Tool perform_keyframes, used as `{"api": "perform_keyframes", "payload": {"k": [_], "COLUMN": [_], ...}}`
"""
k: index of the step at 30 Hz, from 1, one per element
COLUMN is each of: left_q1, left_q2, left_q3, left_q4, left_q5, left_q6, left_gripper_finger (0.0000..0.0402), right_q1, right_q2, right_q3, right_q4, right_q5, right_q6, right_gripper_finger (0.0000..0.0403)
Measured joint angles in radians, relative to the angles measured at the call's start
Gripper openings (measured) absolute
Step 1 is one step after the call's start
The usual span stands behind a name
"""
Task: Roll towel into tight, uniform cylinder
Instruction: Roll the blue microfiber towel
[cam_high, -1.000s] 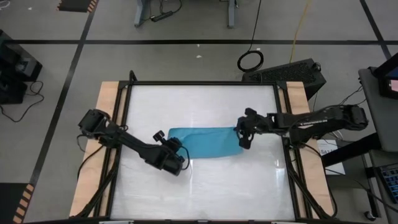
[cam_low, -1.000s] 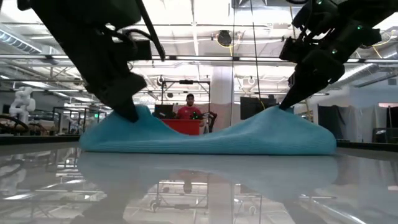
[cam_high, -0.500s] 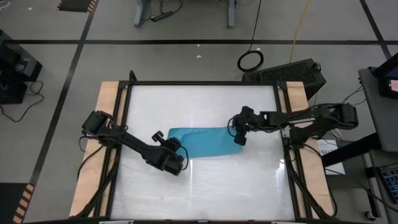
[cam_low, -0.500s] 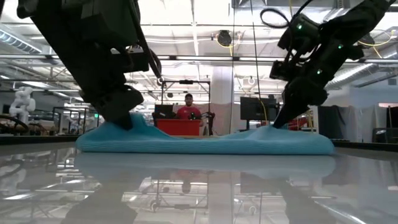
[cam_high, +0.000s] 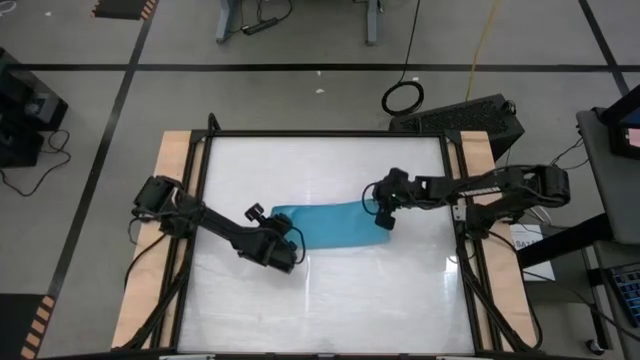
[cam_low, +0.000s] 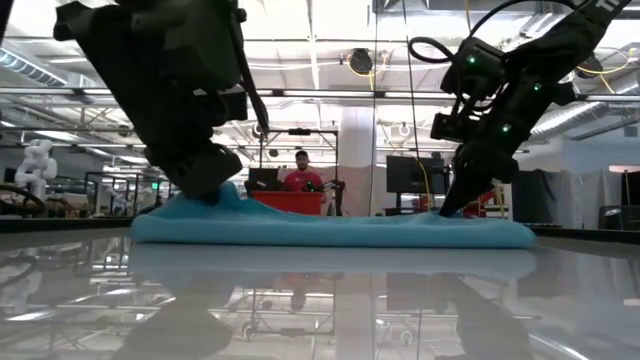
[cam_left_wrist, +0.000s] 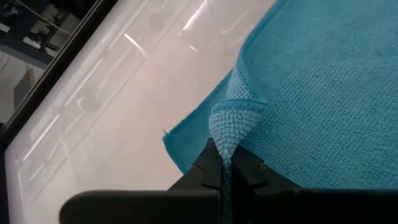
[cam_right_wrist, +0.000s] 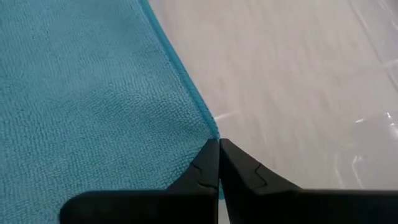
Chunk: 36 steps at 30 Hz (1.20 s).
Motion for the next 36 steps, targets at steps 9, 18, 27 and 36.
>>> {"api": "perform_keyframes", "payload": {"k": [9, 18, 27, 36], "left_q1": [0.051, 0.066, 0.055, 0.013], "left_q2": [0.0, 0.0, -0.007, -0.077], "left_q3": [0.0, 0.0, 0.003, 0.042], "left_q4": [0.038, 0.046, -0.031, -0.231], "left_q5": [0.058, 0.065, 0.062, -0.003], "left_q6": [0.091, 0.101, 0.05, -0.067], "left_gripper_finger": [0.001, 0.0094, 0.0178, 0.0185], "right_q1": [-0.031, -0.031, -0.03, -0.027], "right_q2": [0.001, 0.026, -0.026, -0.188], "right_q3": [0.0, 0.0, 0.0, 0.0], "right_q4": [-0.026, -0.049, -0.067, -0.132], "right_q5": [-0.006, -0.02, 0.007, 0.018], "right_q6": [0.0, 0.007, 0.007, 0.013], "right_gripper_finger": [0.0, 0.0022, 0.0152, 0.0222]}}
